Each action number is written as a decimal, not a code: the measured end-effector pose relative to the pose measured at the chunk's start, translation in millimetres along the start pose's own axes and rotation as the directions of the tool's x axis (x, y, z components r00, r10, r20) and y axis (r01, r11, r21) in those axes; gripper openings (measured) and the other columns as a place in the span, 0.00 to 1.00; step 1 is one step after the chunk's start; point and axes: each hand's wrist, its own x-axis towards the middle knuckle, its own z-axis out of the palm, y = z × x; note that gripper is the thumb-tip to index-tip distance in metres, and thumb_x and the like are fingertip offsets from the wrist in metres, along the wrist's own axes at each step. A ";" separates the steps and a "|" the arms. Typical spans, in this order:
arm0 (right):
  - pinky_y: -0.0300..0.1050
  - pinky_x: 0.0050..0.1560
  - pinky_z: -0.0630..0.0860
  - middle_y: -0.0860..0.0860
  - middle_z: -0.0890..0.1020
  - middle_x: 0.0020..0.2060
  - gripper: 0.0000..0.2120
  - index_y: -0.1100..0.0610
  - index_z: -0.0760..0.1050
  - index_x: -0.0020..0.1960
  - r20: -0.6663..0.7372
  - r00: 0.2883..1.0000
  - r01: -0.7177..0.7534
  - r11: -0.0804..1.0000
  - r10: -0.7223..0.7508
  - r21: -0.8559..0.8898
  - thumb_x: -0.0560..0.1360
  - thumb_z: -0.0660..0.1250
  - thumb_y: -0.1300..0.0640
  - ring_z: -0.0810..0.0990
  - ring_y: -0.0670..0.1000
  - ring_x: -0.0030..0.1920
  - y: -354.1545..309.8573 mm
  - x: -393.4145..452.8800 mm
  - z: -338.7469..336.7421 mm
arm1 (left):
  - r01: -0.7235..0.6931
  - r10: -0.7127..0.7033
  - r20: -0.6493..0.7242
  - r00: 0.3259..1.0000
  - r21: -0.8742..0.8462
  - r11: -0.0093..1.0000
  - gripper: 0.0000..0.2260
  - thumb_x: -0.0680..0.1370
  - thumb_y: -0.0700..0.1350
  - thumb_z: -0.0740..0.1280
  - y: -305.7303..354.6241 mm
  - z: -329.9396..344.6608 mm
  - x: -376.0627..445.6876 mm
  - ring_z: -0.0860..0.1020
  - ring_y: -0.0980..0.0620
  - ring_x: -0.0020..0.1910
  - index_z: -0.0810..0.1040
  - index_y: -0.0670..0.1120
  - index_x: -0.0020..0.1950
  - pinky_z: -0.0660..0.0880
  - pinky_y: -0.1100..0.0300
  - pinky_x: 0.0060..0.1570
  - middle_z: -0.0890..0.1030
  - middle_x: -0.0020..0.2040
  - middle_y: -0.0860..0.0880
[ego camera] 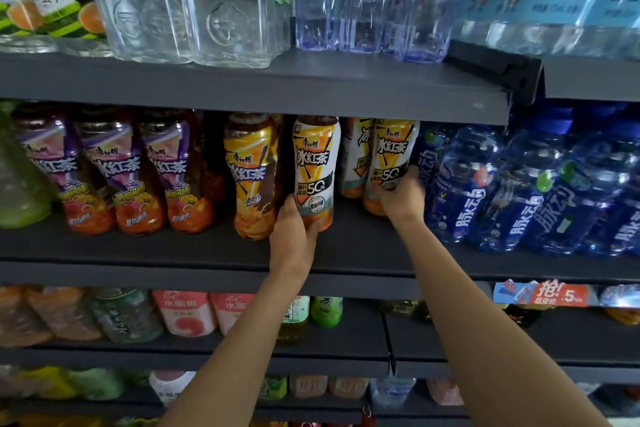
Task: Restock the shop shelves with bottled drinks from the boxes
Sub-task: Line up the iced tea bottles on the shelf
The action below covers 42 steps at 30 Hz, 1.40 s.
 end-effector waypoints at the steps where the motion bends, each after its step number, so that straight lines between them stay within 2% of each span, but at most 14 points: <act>1: 0.49 0.51 0.71 0.61 0.76 0.58 0.27 0.66 0.65 0.60 -0.002 1.000 0.014 1.000 -0.014 -0.019 0.69 0.74 0.56 0.75 0.61 0.58 0.8 -1.6 -1.4 | 0.003 -0.003 -0.013 1.000 0.003 1.000 0.24 0.75 0.43 0.68 0.1 0.4 -1.0 0.73 0.45 0.62 0.64 0.41 0.69 0.69 0.55 0.58 0.74 0.63 0.43; 8: 0.49 0.46 0.76 0.58 0.79 0.52 0.28 0.63 0.68 0.55 0.057 0.991 0.119 0.993 -0.118 -0.004 0.64 0.78 0.52 0.78 0.56 0.52 0.3 -33.9 3.4 | 0.002 -0.002 0.008 1.000 0.026 1.000 0.25 0.76 0.43 0.66 -2.6 2.9 2.8 0.71 0.44 0.63 0.63 0.40 0.70 0.69 0.53 0.59 0.73 0.64 0.42; 14: 0.51 0.48 0.77 0.57 0.78 0.52 0.28 0.62 0.67 0.54 0.080 0.987 0.143 0.990 -0.143 0.004 0.64 0.78 0.52 0.78 0.56 0.52 -10.2 -47.4 11.2 | 0.007 -0.007 -0.035 0.999 -0.024 1.000 0.25 0.75 0.43 0.69 -0.3 0.6 -1.6 0.72 0.44 0.63 0.66 0.40 0.68 0.70 0.54 0.58 0.74 0.63 0.42; 18: 0.53 0.49 0.77 0.57 0.78 0.51 0.28 0.62 0.67 0.53 0.133 0.978 0.164 0.986 -0.161 -0.008 0.63 0.78 0.52 0.78 0.56 0.51 -11.8 -51.1 3.8 | -0.195 0.191 -0.235 0.953 0.009 0.981 0.21 0.77 0.44 0.65 12.8 -4.8 -31.0 0.71 0.45 0.62 0.67 0.38 0.67 0.68 0.60 0.59 0.73 0.61 0.41; 21: 0.49 0.45 0.76 0.57 0.79 0.48 0.21 0.63 0.67 0.52 0.155 0.956 0.254 0.967 -0.248 -0.024 0.68 0.73 0.56 0.78 0.57 0.49 -12.6 -67.2 -5.6 | -0.288 0.270 -0.163 0.949 -0.101 0.952 0.27 0.74 0.55 0.64 33.0 -9.6 -34.0 0.70 0.51 0.62 0.68 0.40 0.66 0.66 0.65 0.59 0.73 0.60 0.46; 23: 0.46 0.46 0.75 0.56 0.80 0.49 0.19 0.63 0.70 0.55 0.290 0.903 0.336 0.942 -0.318 -0.014 0.69 0.71 0.59 0.79 0.56 0.50 -13.6 -71.3 -15.4 | -0.264 0.249 -0.108 0.962 -0.154 0.952 0.29 0.71 0.56 0.70 42.9 -13.5 -27.9 0.70 0.54 0.61 0.69 0.41 0.65 0.66 0.67 0.56 0.73 0.58 0.49; 25: 0.44 0.55 0.75 0.53 0.81 0.54 0.21 0.60 0.74 0.60 0.532 0.770 0.361 0.928 -0.352 0.092 0.69 0.72 0.60 0.79 0.51 0.54 -11.7 -58.4 -28.5 | -0.247 0.226 -0.131 0.965 -0.173 0.953 0.27 0.68 0.53 0.73 44.4 -19.4 -24.6 0.73 0.53 0.56 0.71 0.40 0.61 0.67 0.69 0.50 0.74 0.54 0.49; 26: 0.43 0.60 0.74 0.52 0.81 0.56 0.21 0.60 0.75 0.62 0.597 0.721 0.311 0.934 -0.352 0.175 0.70 0.72 0.61 0.78 0.49 0.57 -9.7 -48.5 -33.8 | -0.246 0.222 -0.144 0.964 -0.178 0.953 0.27 0.68 0.52 0.74 42.9 -23.3 -24.3 0.73 0.54 0.53 0.72 0.39 0.60 0.66 0.71 0.48 0.74 0.53 0.49; 27: 0.44 0.63 0.72 0.53 0.80 0.58 0.21 0.61 0.75 0.63 0.582 0.746 0.228 0.945 -0.324 0.234 0.71 0.71 0.62 0.77 0.50 0.60 -7.5 -37.4 -36.3 | -0.242 0.216 -0.153 0.964 -0.178 0.954 0.27 0.67 0.52 0.74 40.1 -27.5 -23.4 0.72 0.56 0.52 0.72 0.39 0.60 0.65 0.74 0.47 0.73 0.52 0.50; 29: 0.45 0.66 0.69 0.57 0.77 0.62 0.22 0.63 0.71 0.66 0.392 0.897 0.087 0.952 -0.203 0.293 0.72 0.69 0.63 0.74 0.54 0.64 -3.8 -12.2 -30.7 | -0.224 0.197 -0.156 0.968 -0.173 0.959 0.27 0.67 0.51 0.74 33.8 -34.8 -19.5 0.71 0.58 0.52 0.72 0.40 0.61 0.64 0.79 0.45 0.72 0.52 0.52; 31: 0.48 0.66 0.68 0.56 0.73 0.66 0.29 0.62 0.64 0.71 0.240 0.967 0.046 0.983 -0.088 0.177 0.73 0.70 0.60 0.70 0.56 0.67 -0.7 8.3 -12.0 | -0.208 0.187 -0.129 0.974 -0.176 0.962 0.27 0.68 0.52 0.74 29.8 -39.8 -16.0 0.71 0.58 0.53 0.71 0.42 0.62 0.64 0.79 0.46 0.73 0.54 0.52; 33: 0.48 0.65 0.68 0.55 0.72 0.66 0.32 0.58 0.61 0.71 0.245 0.969 0.010 0.993 -0.039 0.117 0.72 0.71 0.58 0.70 0.56 0.67 -4.4 21.5 11.8 | -0.213 0.196 -0.107 0.975 -0.176 0.961 0.27 0.68 0.52 0.74 27.5 -42.7 -13.9 0.72 0.58 0.53 0.71 0.43 0.62 0.66 0.74 0.46 0.74 0.54 0.52; 37: 0.49 0.62 0.72 0.56 0.74 0.63 0.32 0.58 0.62 0.68 0.197 0.978 -0.099 0.981 0.065 0.169 0.69 0.73 0.56 0.73 0.57 0.64 -6.6 38.2 45.2 | -0.216 0.205 -0.076 0.976 -0.205 0.955 0.27 0.68 0.52 0.73 25.7 -43.4 -13.0 0.72 0.59 0.53 0.70 0.44 0.62 0.69 0.75 0.46 0.73 0.54 0.54; 42: 0.50 0.60 0.69 0.60 0.67 0.63 0.32 0.64 0.64 0.64 0.012 0.999 0.033 0.999 -0.034 0.036 0.67 0.74 0.55 0.68 0.60 0.64 -1.8 25.4 57.0 | -0.247 0.232 -0.096 0.968 -0.196 0.949 0.27 0.68 0.52 0.74 21.7 -42.0 -11.1 0.71 0.59 0.53 0.70 0.42 0.62 0.67 0.78 0.47 0.72 0.54 0.53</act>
